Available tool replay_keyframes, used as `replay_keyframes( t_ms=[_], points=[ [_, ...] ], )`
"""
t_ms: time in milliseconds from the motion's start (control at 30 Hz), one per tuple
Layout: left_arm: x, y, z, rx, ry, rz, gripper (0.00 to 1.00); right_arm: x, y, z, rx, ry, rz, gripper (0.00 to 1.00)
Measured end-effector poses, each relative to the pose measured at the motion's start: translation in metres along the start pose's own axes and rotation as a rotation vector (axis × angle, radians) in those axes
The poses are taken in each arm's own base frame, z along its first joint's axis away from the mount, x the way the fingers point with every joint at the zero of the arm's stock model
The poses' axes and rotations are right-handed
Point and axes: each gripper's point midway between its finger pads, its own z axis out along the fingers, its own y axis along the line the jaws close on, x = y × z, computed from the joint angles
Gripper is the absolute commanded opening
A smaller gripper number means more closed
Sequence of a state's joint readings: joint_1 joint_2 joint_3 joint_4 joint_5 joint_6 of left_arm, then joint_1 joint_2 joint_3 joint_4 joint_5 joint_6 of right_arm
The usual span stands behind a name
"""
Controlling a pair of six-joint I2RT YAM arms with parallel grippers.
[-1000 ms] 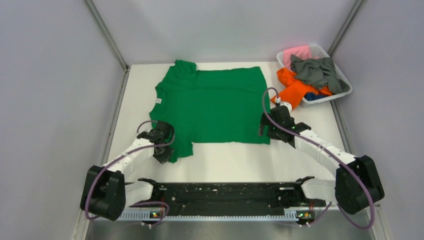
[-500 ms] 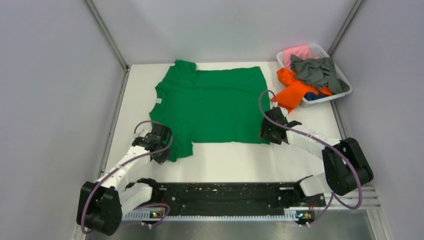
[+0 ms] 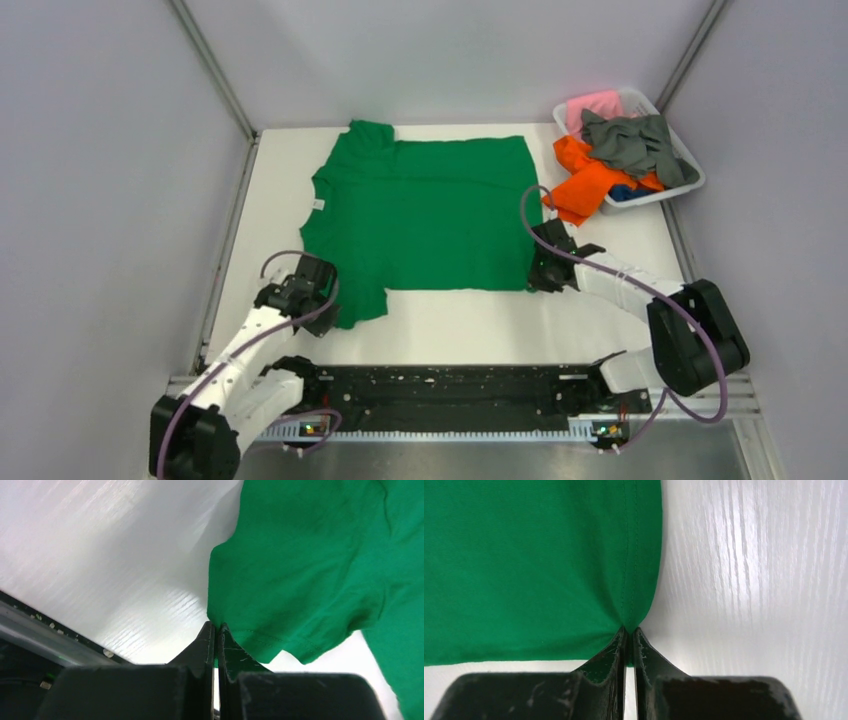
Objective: Fold and stack the t-shirts
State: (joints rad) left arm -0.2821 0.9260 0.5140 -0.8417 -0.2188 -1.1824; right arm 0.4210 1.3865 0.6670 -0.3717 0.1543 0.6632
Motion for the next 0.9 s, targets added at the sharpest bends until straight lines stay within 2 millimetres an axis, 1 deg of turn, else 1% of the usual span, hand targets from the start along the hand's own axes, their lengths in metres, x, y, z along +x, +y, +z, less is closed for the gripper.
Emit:
replay_keyframes(
  t_ms=[67,167,300,467,633,767,833,900],
  points=[
    [0.002,0.004,-0.008,0.014,0.008,-0.02,0.0,0.006,-0.005,-0.004,0.01,0.017,-0.004,0.06],
    [0.008,0.011,-0.021,0.039,0.024,-0.045,0.0,0.02,-0.016,-0.013,0.033,0.057,-0.013,0.06],
    [0.018,0.013,-0.034,0.109,0.064,-0.083,0.0,0.037,-0.028,-0.03,0.049,0.104,-0.021,0.07],
    [0.031,0.025,-0.046,0.125,0.117,-0.114,0.0,0.047,-0.03,-0.049,0.027,0.127,-0.027,0.07],
    [0.038,0.03,-0.054,0.157,0.142,-0.115,0.0,0.062,-0.031,-0.055,0.022,0.173,-0.041,0.07],
    [0.044,0.027,-0.055,0.165,0.176,-0.094,0.0,0.067,-0.034,-0.057,0.035,0.188,-0.042,0.08],
    [0.046,0.019,-0.055,0.179,0.2,-0.076,0.0,0.066,-0.035,-0.057,0.042,0.183,-0.04,0.08],
    [0.046,0.006,-0.054,0.203,0.219,-0.053,0.0,0.065,-0.036,-0.057,0.046,0.178,-0.037,0.08]
  ],
)
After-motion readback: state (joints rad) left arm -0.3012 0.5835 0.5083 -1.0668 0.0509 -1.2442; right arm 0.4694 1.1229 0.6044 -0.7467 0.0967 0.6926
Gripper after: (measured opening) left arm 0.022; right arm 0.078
